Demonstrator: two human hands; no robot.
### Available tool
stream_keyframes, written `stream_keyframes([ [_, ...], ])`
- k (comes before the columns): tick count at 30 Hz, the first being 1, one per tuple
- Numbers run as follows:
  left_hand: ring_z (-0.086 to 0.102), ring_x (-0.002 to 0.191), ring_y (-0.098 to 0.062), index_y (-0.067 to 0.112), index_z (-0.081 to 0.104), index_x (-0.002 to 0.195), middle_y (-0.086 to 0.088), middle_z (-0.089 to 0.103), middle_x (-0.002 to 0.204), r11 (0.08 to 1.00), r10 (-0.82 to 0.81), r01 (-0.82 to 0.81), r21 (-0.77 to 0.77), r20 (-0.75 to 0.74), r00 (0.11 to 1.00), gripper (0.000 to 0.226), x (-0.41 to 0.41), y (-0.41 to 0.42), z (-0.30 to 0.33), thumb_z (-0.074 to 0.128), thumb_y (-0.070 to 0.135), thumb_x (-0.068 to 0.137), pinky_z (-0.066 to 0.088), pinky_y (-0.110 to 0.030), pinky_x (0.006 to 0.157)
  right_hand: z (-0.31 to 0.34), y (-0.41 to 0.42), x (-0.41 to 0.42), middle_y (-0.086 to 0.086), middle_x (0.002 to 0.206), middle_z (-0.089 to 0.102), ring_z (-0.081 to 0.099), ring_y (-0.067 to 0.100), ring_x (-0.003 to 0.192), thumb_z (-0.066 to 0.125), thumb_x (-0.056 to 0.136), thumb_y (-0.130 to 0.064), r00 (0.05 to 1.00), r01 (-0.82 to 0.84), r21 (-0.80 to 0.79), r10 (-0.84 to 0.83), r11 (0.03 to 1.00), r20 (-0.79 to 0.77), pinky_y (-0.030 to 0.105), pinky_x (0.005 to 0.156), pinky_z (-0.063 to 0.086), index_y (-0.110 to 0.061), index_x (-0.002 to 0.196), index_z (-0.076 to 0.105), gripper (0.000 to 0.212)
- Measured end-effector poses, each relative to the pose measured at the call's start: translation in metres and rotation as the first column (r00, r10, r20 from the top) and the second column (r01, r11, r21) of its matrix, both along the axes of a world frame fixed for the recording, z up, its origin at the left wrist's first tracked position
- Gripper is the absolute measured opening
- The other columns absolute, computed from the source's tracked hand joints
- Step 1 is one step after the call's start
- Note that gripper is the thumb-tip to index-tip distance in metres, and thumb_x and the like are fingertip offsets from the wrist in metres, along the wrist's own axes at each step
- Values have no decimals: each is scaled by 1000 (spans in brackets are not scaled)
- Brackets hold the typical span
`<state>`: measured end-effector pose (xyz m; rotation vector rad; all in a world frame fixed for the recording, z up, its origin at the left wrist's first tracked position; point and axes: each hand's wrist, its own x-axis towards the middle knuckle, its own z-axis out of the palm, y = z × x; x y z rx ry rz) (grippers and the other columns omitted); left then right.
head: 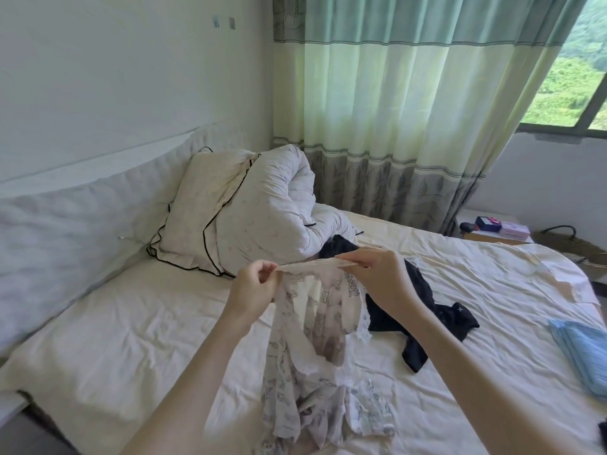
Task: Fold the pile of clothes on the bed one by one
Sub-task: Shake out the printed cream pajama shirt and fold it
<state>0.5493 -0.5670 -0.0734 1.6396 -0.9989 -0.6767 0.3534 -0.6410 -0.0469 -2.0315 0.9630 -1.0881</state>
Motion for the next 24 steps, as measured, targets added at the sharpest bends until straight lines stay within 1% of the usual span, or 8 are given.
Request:
stream_keyframes([
  [4, 62, 91, -21, 14, 64, 94, -9, 68, 97, 994, -106, 110, 19, -144, 984, 15, 1, 3, 12, 54, 25, 95, 49, -37, 80, -3, 1, -3, -9, 81, 68, 61, -6, 74, 70, 80, -1, 994, 111, -164, -107, 980, 35, 8, 72, 46, -9, 91, 76, 15],
  [9, 56, 73, -10, 19, 65, 85, 2, 64, 83, 921, -385, 345, 181, 277, 881, 21, 19, 19, 12, 64, 40, 85, 42, -20, 68, -2, -5, -18, -6, 78, 71, 66, 12, 76, 67, 82, -6, 985, 130, -221, -152, 966, -85, 32, 72, 53, -15, 87, 74, 13],
  [11, 53, 75, -13, 19, 61, 80, 2, 57, 83, 935, -349, 251, 252, 518, 781, 10, 27, 22, 3, 62, 23, 89, 37, -14, 63, -4, -4, -23, -4, 79, 70, 65, 19, 72, 68, 81, -6, 965, 100, -375, -181, 921, -187, 37, 66, 52, -14, 84, 72, 10],
  [14, 52, 73, -16, 20, 58, 75, 0, 56, 79, 981, -177, 86, 177, 610, 773, 14, 27, 28, -9, 61, 15, 87, 37, -19, 61, -12, -1, -25, -4, 82, 65, 58, 20, 69, 63, 86, -7, 946, 69, -437, -198, 897, -258, 37, 60, 49, -11, 86, 68, 6],
  [16, 58, 72, -13, 19, 63, 75, 1, 63, 76, 990, -75, 6, 139, 497, 864, 13, 27, 33, -14, 62, 14, 87, 43, -18, 62, -17, 1, -26, -8, 79, 61, 55, 17, 69, 60, 89, -10, 945, 109, -338, -202, 935, -255, 35, 63, 46, -13, 87, 64, 5],
  [19, 68, 74, -15, 12, 71, 79, -5, 72, 80, 985, -38, 42, 166, -23, 999, 17, 22, 39, -16, 59, 4, 89, 55, -23, 62, -21, 5, -23, -6, 72, 64, 60, 14, 70, 60, 89, -14, 969, 147, -109, -165, 983, -183, 27, 67, 46, -17, 84, 64, 7],
  [22, 70, 62, -15, 10, 76, 73, -9, 72, 73, 979, -34, 137, 148, -547, 836, 37, 22, 45, -14, 49, -10, 89, 57, -24, 56, -19, 7, -23, -10, 69, 65, 58, -4, 61, 64, 87, -8, 994, 110, 149, -106, 983, -37, 9, 58, 44, -19, 76, 67, 15],
  [24, 69, 61, -16, 8, 74, 82, -10, 72, 74, 981, -1, 138, 135, -713, 701, 32, 27, 47, -14, 48, -10, 88, 58, -25, 58, -18, 8, -26, -7, 66, 67, 59, -3, 57, 64, 86, -2, 991, -30, 377, -22, 926, 132, 11, 53, 46, -15, 77, 70, 17],
])
